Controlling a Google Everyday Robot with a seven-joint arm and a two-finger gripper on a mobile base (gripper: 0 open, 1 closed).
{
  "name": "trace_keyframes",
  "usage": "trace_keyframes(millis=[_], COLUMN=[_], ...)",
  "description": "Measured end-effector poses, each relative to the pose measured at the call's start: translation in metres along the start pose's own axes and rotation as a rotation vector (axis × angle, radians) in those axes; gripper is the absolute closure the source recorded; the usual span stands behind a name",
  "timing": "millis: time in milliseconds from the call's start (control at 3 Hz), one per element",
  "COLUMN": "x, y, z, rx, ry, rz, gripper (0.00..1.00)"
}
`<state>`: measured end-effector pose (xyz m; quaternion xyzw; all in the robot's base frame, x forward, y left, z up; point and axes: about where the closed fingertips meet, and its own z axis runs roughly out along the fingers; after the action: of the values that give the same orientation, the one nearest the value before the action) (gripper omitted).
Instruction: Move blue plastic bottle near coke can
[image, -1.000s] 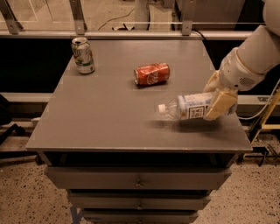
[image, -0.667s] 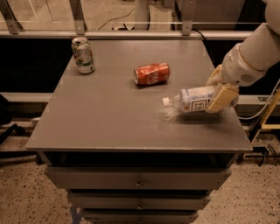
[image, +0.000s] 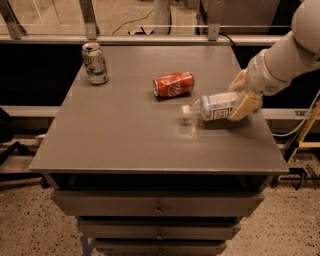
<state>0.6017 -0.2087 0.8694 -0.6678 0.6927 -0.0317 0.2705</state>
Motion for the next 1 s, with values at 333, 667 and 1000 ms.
trace_keyframes(millis=[333, 667, 1000], x=[-0.004, -0.001, 0.005], y=[-0.017, -0.039, -0.057], z=[0.006, 0.008, 0.01], rx=[0.044, 0.1, 0.146], ry=[-0.023, -0.057, -0.066], rz=[-0.027, -0.019, 0.003], gripper=[1.0, 1.0, 1.0])
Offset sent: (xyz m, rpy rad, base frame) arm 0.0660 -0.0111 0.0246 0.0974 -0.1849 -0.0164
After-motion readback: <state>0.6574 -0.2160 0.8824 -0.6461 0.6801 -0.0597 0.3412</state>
